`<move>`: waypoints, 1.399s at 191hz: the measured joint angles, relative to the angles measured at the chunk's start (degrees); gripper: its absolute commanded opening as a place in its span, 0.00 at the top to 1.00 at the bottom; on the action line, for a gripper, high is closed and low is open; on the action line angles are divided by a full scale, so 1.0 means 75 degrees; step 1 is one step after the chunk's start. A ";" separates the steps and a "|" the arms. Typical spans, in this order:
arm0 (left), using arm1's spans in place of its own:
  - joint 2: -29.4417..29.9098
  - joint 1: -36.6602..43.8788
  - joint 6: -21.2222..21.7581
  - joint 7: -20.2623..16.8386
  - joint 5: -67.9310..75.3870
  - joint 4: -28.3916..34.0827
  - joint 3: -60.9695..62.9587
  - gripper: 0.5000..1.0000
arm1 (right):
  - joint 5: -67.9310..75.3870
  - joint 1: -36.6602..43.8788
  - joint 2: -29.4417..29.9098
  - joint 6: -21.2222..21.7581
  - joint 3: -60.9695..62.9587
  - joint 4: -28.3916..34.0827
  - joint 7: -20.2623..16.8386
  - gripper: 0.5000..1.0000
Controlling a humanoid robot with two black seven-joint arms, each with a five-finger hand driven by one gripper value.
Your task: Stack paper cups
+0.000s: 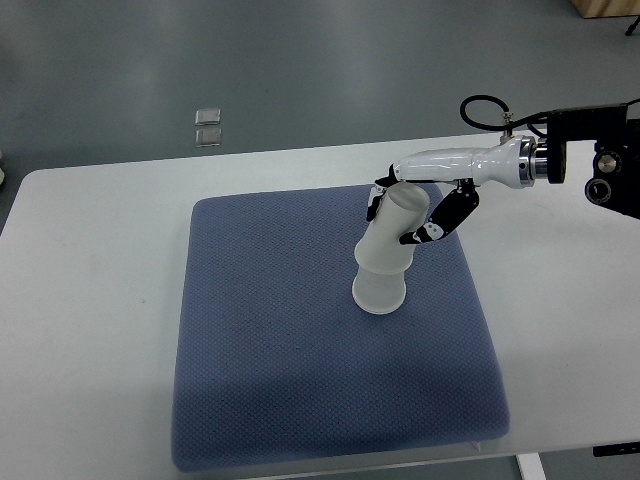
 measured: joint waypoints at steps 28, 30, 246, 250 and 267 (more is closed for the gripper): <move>0.0000 0.0000 0.0000 0.0000 0.0000 0.0000 0.0000 0.00 | 0.0023 0.0000 -0.0017 0.0007 0.0002 0.0000 0.0014 0.18; 0.0000 0.0000 0.0000 0.0000 0.0000 0.0000 0.0000 0.00 | 0.0024 0.0000 -0.0018 0.0007 0.0002 0.0000 0.0015 0.18; 0.0000 0.0000 -0.0001 0.0000 0.0003 0.0000 0.0000 0.00 | 0.4281 -0.0703 0.1261 -0.0248 0.2142 -0.3043 -0.0246 0.18; 0.0000 0.0000 -0.0001 0.0000 0.0003 0.0000 0.0000 0.00 | 0.4577 -0.0715 0.1307 -0.0330 0.2142 -0.3133 -0.0248 0.18; 0.0000 0.0000 -0.0001 0.0000 0.0002 0.0000 0.0000 0.00 | 0.5807 -0.0818 0.1521 -0.0717 0.2142 -0.3495 -0.0256 0.18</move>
